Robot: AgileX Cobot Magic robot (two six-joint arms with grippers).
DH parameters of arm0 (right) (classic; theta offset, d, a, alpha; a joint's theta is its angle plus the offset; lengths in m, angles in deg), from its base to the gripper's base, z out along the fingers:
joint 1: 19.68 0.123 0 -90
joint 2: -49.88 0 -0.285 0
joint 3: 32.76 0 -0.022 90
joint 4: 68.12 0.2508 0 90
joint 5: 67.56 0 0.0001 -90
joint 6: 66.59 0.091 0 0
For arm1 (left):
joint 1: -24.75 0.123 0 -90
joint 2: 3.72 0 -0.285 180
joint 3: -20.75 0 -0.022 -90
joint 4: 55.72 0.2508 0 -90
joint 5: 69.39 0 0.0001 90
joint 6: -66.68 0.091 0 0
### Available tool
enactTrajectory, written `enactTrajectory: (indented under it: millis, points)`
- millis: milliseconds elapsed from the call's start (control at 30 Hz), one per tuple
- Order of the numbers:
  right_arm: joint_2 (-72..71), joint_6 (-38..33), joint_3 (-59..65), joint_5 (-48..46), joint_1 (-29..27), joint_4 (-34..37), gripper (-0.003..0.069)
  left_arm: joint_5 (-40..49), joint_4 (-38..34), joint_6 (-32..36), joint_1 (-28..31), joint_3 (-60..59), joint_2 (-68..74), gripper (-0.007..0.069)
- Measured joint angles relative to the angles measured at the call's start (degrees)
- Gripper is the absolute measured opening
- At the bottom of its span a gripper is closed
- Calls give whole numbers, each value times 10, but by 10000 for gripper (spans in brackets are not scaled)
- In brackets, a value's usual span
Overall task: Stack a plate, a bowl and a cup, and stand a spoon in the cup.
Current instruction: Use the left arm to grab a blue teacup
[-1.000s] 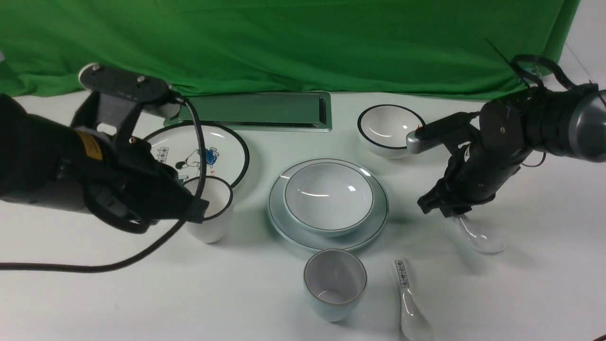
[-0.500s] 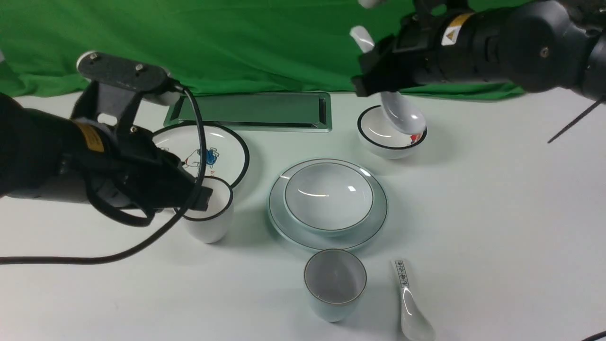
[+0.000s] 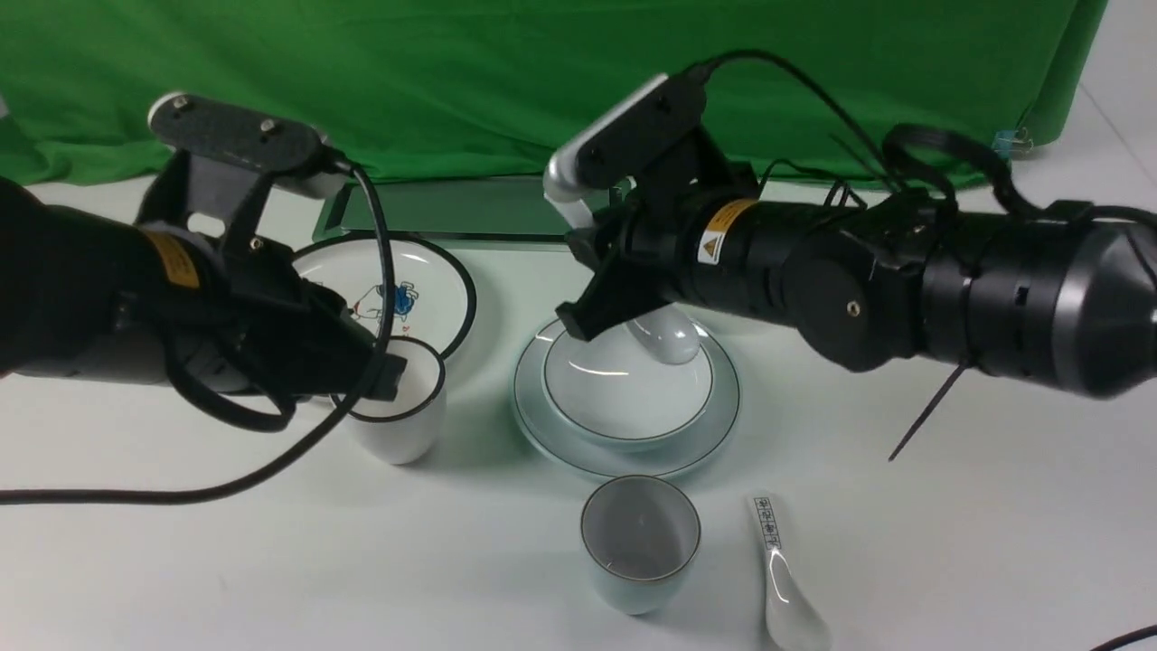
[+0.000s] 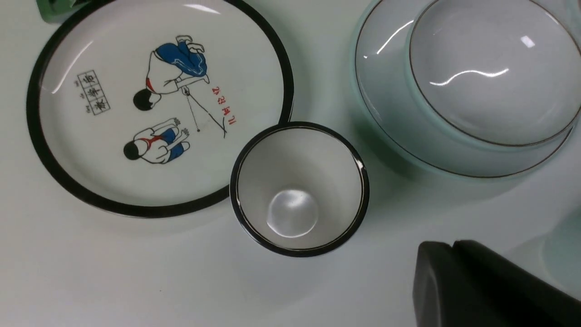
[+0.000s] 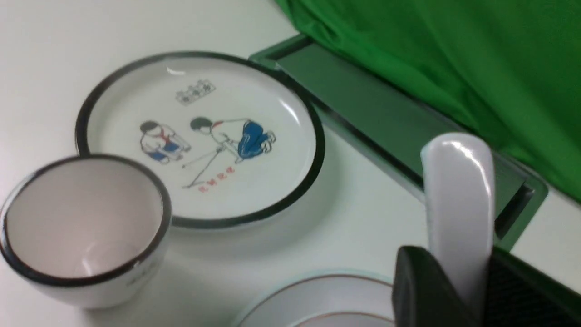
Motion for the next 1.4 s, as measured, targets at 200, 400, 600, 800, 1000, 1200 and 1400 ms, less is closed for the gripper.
enactTrajectory:
  millis: [200,400,600,800,1000,1200,1400]
  points:
    - [5,2,0,-1,0,1,163,-5,0,0,0,0,0,-31]
    - [-42,2,0,-102,-13,1,163,-6,0,0,0,0,0,-31]
    - [-89,19,0,-252,-91,1,163,-7,0,11,0,0,0,-30]
    - [-84,35,20,-319,-185,-1,163,39,-3,78,-40,17,23,-30]
    - [-50,48,46,-311,-218,-3,163,87,-4,86,-117,61,94,-30]
    - [14,63,47,-280,-237,-12,163,110,-32,85,-137,124,151,-30]
    - [56,79,47,-251,-245,-13,163,134,-37,85,-137,162,177,-20]
